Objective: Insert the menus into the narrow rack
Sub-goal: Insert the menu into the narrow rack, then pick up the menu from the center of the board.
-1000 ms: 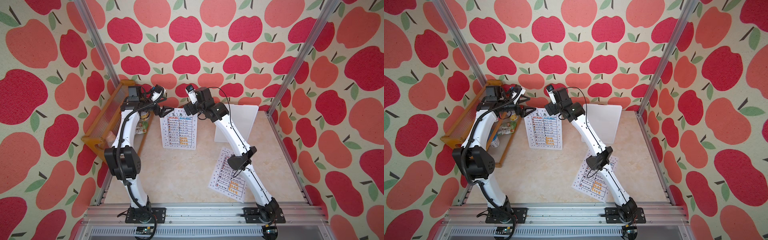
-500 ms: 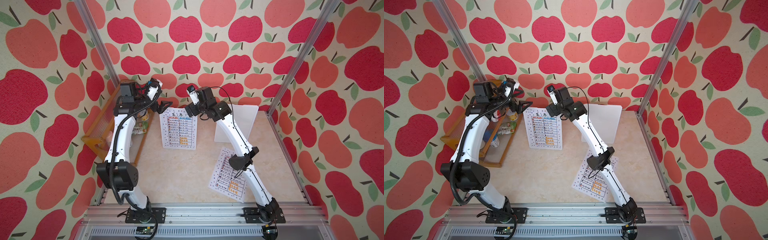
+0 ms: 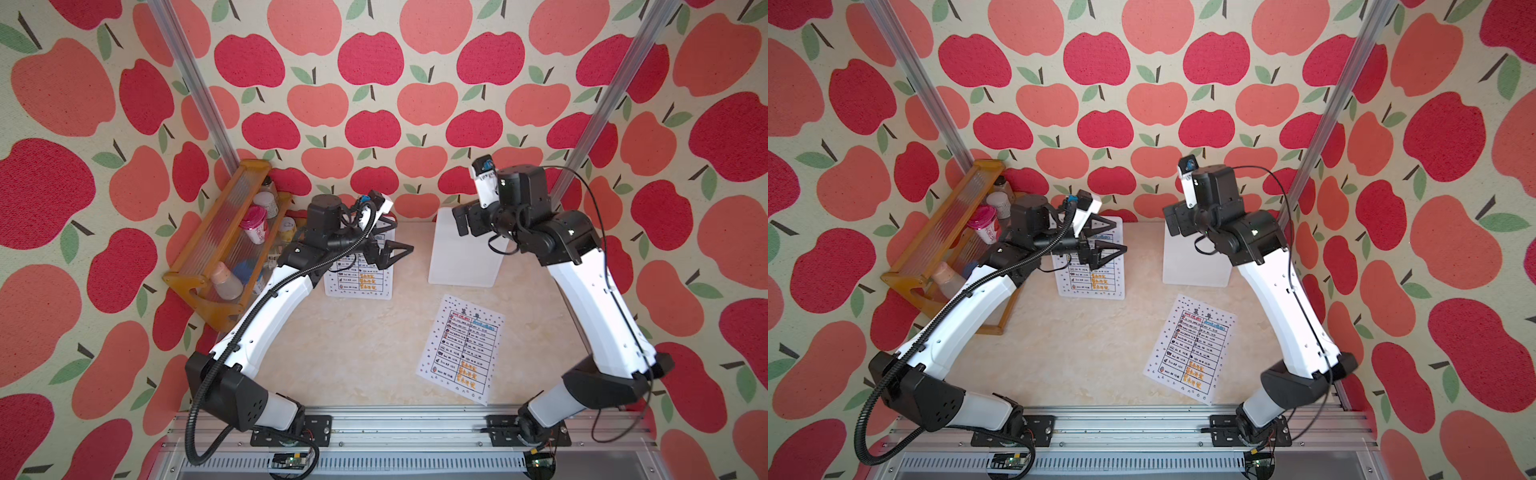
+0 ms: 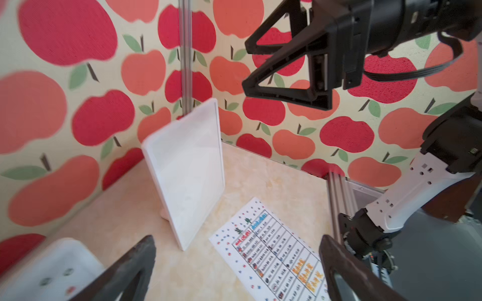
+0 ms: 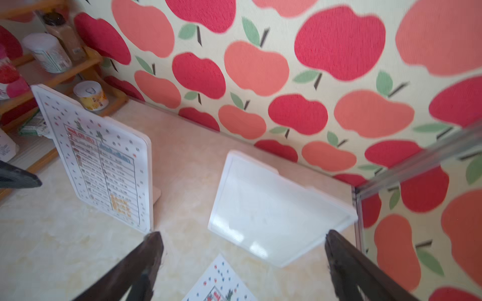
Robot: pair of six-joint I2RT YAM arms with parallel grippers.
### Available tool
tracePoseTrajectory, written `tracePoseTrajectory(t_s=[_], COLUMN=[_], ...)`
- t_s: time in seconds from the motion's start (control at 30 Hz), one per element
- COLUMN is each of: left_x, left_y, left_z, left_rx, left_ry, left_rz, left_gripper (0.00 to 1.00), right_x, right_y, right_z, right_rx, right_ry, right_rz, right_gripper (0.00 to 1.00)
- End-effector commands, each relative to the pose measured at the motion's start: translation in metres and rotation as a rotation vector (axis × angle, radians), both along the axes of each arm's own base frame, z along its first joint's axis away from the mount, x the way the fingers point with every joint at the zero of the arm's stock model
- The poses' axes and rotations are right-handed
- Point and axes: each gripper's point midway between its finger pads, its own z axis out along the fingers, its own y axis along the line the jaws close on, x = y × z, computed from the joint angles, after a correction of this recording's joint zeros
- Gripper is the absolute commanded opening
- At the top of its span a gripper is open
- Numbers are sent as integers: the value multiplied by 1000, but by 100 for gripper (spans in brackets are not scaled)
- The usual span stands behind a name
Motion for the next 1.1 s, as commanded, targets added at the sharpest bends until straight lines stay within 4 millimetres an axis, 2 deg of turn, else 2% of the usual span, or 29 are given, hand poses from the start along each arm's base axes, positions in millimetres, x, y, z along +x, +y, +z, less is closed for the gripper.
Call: tracePoseTrajectory(t_s=[0.0, 0.1, 0.17, 0.23, 0.33, 0.37, 0.43, 0.57, 0.7, 0.87, 1.07], left_x=[-1, -34, -54, -66, -79, -81, -87, -92, -98, -106, -107], left_y=[-30, -54, -62, -64, -63, -63, -62, -63, -69, -82, -83], left_z=[-56, -126, -161, -196, -244, -254, -270, -286, -300, -321, -346], left_rx=[128, 316, 363, 380, 484, 514, 554, 575, 590, 659, 724], left_ry=[262, 395, 478, 569, 618, 612, 605, 632, 663, 665, 681], left_rz=[77, 12, -33, -36, -15, -7, 0, 11, 4, 2, 20], left_gripper=[99, 99, 99, 99, 99, 99, 99, 99, 99, 99, 99], right_x=[-18, -51, -71, -90, -109, -113, -120, -133, -138, -137, -136], right_y=[-49, -79, -93, -98, -98, -98, -99, -100, -97, -94, -88], right_z=[-76, -124, -159, -200, -248, -260, -284, -330, -359, -383, -399], right_rx=[99, 53, 18, 36, 122, 149, 194, 256, 254, 280, 291], right_ry=[219, 346, 455, 576, 676, 696, 741, 837, 903, 931, 978], right_rz=[-211, -306, -373, -415, -453, -466, -490, -516, -510, -500, -484], right_gripper=[99, 99, 99, 99, 99, 99, 99, 99, 99, 99, 99])
